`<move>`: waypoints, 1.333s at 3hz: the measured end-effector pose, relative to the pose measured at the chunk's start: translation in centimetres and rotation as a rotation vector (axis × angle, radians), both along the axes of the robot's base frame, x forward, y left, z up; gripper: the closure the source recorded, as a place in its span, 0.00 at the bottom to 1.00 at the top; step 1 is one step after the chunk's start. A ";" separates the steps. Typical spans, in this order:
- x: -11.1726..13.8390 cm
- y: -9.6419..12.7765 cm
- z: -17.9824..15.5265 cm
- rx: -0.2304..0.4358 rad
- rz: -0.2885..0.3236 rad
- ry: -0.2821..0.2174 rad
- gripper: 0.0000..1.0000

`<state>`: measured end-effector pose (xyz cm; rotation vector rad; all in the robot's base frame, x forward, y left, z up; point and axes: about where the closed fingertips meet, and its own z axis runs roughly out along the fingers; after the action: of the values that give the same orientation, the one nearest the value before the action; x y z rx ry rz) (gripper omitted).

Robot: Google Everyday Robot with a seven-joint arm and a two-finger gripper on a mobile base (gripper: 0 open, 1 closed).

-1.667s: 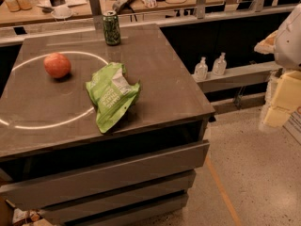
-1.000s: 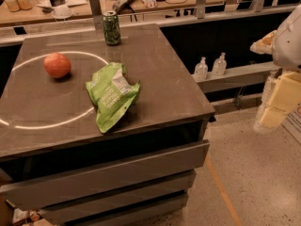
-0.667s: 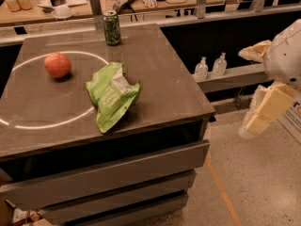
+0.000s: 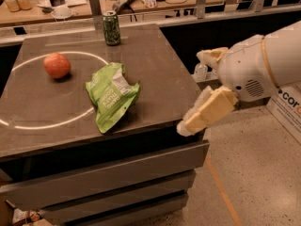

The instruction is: Pick green rice chip bag

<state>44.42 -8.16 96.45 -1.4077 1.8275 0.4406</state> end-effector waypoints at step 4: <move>4.6 8.1 -1.4 0.167 -0.072 0.014 0.00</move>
Offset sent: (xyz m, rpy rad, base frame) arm -0.0067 0.0219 0.0115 0.0633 0.0187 -0.0107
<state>49.00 -0.09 95.07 -1.2250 1.8024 0.5537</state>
